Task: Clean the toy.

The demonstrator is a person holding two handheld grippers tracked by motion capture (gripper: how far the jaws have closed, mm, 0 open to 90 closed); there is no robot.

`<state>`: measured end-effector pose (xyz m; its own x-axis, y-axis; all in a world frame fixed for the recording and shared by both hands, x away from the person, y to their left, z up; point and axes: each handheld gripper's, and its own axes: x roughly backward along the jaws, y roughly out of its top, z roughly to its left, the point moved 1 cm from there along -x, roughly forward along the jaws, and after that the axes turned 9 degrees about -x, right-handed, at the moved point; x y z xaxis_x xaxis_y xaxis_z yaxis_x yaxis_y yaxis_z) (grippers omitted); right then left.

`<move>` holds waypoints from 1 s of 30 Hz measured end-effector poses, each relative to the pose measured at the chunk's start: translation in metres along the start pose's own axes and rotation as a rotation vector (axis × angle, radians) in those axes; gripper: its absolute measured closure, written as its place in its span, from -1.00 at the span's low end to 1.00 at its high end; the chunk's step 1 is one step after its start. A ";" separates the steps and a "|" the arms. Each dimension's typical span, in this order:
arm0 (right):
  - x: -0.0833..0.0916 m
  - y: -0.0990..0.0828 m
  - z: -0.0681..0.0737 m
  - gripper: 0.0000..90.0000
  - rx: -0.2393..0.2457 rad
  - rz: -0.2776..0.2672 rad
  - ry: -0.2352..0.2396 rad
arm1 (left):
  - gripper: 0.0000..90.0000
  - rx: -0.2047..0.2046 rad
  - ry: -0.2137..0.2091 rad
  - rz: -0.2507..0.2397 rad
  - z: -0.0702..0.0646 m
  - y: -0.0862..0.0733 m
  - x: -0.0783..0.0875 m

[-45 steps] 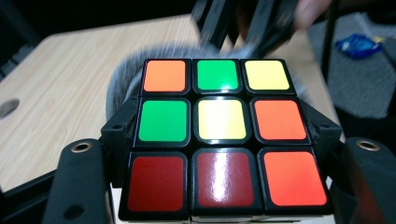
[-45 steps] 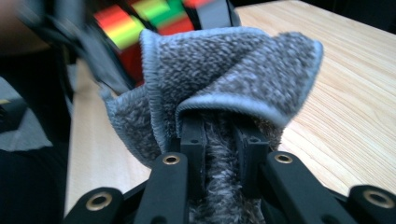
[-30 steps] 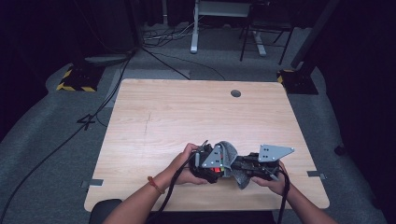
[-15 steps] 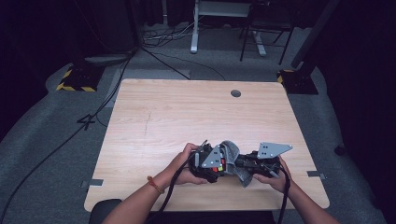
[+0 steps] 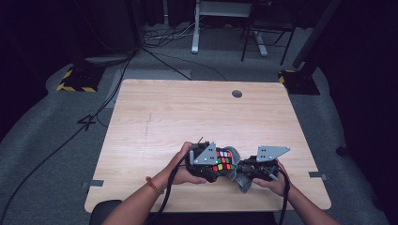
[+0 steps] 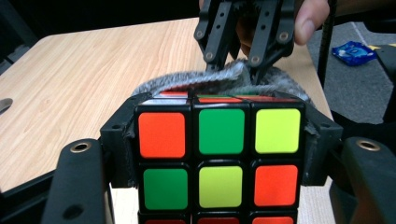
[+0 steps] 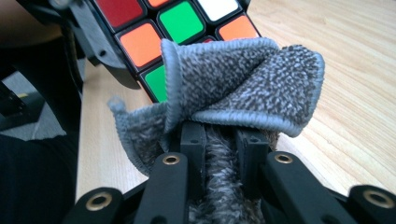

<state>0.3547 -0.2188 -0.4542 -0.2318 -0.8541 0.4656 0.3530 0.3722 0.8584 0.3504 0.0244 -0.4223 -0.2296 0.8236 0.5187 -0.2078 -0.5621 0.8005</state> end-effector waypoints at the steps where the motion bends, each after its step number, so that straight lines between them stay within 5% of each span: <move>1: 0.001 0.001 0.000 0.71 0.002 -0.009 -0.001 | -0.28 -0.001 -0.001 0.002 0.000 -0.001 0.000; 13: 0.011 0.010 0.005 0.71 0.026 -0.078 0.002 | -0.27 -0.026 0.002 0.109 -0.004 -0.003 -0.011; 18: 0.011 0.011 0.005 0.72 0.024 -0.085 -0.017 | -0.26 -0.018 0.019 0.094 -0.003 -0.002 -0.010; 30: -0.004 0.000 -0.001 0.71 0.015 0.065 -0.067 | -0.26 -0.001 0.026 0.029 0.000 0.002 0.002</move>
<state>0.3567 -0.2159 -0.4557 -0.2695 -0.8019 0.5332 0.3555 0.4318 0.8290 0.3495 0.0248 -0.4192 -0.2601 0.8046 0.5338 -0.2020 -0.5859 0.7848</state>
